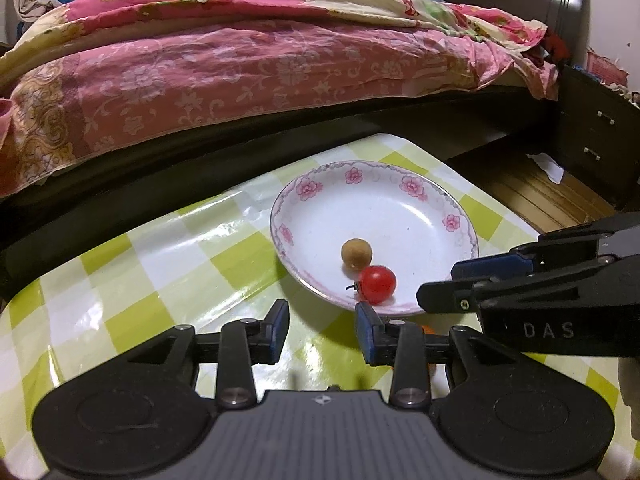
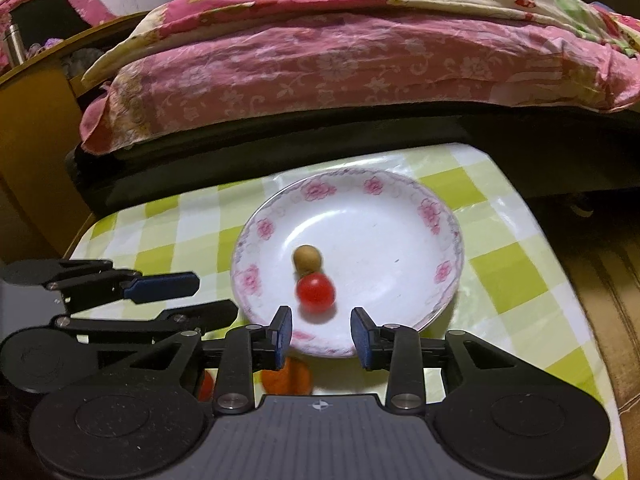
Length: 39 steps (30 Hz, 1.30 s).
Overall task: Organize fruits
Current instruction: 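Withdraw both open tools from the plate back to the fruit cluster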
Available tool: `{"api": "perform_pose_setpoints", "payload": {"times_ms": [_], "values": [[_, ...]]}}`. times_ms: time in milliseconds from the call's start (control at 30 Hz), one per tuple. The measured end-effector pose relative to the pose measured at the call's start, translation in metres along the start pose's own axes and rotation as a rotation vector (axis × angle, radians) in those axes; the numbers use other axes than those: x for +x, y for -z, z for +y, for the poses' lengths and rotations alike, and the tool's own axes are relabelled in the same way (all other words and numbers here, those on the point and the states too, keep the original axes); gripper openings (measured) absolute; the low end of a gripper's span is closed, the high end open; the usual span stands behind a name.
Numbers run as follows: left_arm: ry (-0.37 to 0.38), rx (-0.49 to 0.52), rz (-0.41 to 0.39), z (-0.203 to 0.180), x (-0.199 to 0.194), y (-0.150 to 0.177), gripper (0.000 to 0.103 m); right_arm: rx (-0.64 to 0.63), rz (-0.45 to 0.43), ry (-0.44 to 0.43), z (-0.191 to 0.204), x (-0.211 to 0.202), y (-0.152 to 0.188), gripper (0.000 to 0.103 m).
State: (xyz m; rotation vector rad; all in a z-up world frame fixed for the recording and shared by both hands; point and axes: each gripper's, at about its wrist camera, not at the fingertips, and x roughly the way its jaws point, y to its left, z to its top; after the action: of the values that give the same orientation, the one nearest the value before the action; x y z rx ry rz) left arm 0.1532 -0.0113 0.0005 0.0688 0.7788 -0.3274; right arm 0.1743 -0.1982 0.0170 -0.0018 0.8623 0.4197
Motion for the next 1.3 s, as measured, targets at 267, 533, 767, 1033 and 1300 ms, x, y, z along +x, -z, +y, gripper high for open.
{"api": "perform_pose_setpoints", "payload": {"times_ms": [267, 533, 767, 1033, 1300], "values": [[0.012, -0.020, 0.023, 0.014, -0.016, 0.017, 0.043, -0.031, 0.026, -0.045, 0.015, -0.010, 0.011, 0.032], [0.035, -0.011, 0.010, 0.019, -0.039, 0.028, 0.043, -0.033, 0.053, -0.062, 0.022, -0.022, 0.025, 0.032], [0.059, 0.003, 0.010, 0.026, -0.056, 0.041, 0.047, -0.018, 0.087, -0.073, 0.032, -0.042, 0.050, 0.038], [0.097, 0.044, 0.027, 0.026, -0.063, 0.052, 0.047, -0.110, 0.148, -0.094, 0.063, -0.043, 0.081, 0.038], [0.116, 0.137, 0.062, 0.011, -0.057, 0.062, 0.047, -0.157, 0.185, -0.088, 0.073, -0.024, 0.085, 0.027]]}}
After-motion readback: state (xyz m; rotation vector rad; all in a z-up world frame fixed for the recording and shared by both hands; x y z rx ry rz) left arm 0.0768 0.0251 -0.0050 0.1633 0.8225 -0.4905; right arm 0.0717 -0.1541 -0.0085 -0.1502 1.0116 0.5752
